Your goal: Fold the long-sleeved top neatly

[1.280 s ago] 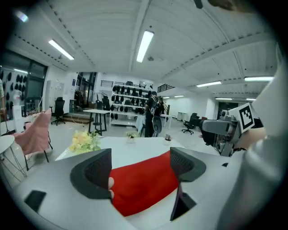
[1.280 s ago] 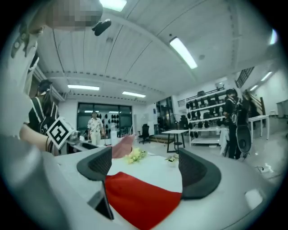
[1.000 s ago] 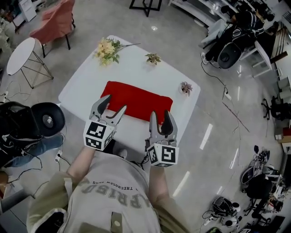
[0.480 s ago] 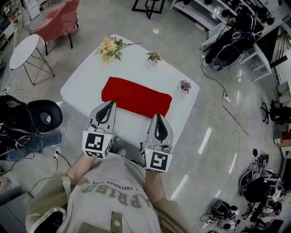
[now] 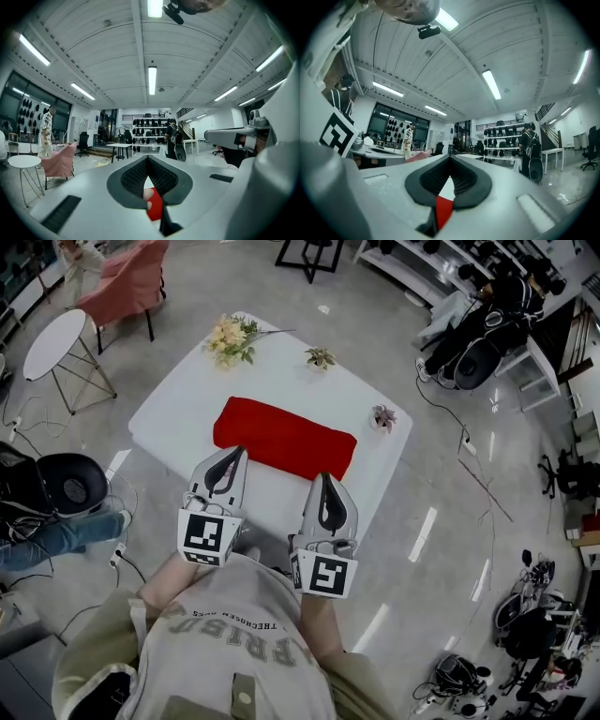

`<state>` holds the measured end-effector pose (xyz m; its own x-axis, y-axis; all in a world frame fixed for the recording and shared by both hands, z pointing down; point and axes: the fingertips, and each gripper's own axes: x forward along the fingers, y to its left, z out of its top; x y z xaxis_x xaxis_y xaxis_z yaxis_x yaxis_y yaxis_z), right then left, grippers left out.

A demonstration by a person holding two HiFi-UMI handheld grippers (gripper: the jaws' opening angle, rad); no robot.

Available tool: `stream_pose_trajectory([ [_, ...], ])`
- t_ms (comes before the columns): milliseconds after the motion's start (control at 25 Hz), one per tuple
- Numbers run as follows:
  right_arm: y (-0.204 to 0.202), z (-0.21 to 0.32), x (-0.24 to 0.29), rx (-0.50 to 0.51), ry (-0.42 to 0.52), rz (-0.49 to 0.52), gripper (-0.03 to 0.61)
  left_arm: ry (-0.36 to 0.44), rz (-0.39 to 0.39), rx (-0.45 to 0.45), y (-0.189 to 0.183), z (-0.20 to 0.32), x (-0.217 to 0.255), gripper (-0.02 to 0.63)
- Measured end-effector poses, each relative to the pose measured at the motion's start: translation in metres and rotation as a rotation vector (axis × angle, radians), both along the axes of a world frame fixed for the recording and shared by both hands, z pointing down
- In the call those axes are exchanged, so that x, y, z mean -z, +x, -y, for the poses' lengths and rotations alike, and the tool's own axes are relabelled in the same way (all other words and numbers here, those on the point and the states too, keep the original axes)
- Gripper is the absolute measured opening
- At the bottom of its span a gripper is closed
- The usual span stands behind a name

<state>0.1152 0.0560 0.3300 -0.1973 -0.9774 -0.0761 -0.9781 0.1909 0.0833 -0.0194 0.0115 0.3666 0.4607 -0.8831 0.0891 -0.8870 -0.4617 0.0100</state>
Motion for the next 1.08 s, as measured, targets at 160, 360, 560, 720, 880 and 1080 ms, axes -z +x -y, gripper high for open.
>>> stream_pose_trajectory([
  [160, 0.002, 0.005, -0.011, -0.051, -0.042, -0.057, 0.0, 0.003, 0.012, 0.006, 0.001, 0.001, 0.0, 0.012],
  [360, -0.002, 0.002, -0.008, -0.052, -0.027, -0.095, 0.0, 0.001, 0.02, -0.001, 0.004, -0.001, -0.001, 0.012],
  [560, 0.003, 0.001, -0.007, -0.064, -0.037, -0.098, 0.0, 0.001, 0.019, -0.003, 0.006, -0.002, -0.001, 0.012],
  [720, 0.005, 0.001, -0.007, -0.072, -0.04, -0.101, 0.0, 0.002, 0.022, -0.008, 0.008, -0.002, -0.003, 0.012],
  [880, 0.006, 0.002, -0.009, -0.069, -0.044, -0.1, 0.0, 0.003, 0.025, -0.012, 0.01, -0.001, -0.003, 0.012],
  [1080, 0.0, 0.006, 0.004, -0.069, 0.018, -0.008, 0.0, 0.002, 0.027, -0.012, 0.01, 0.001, -0.006, 0.012],
])
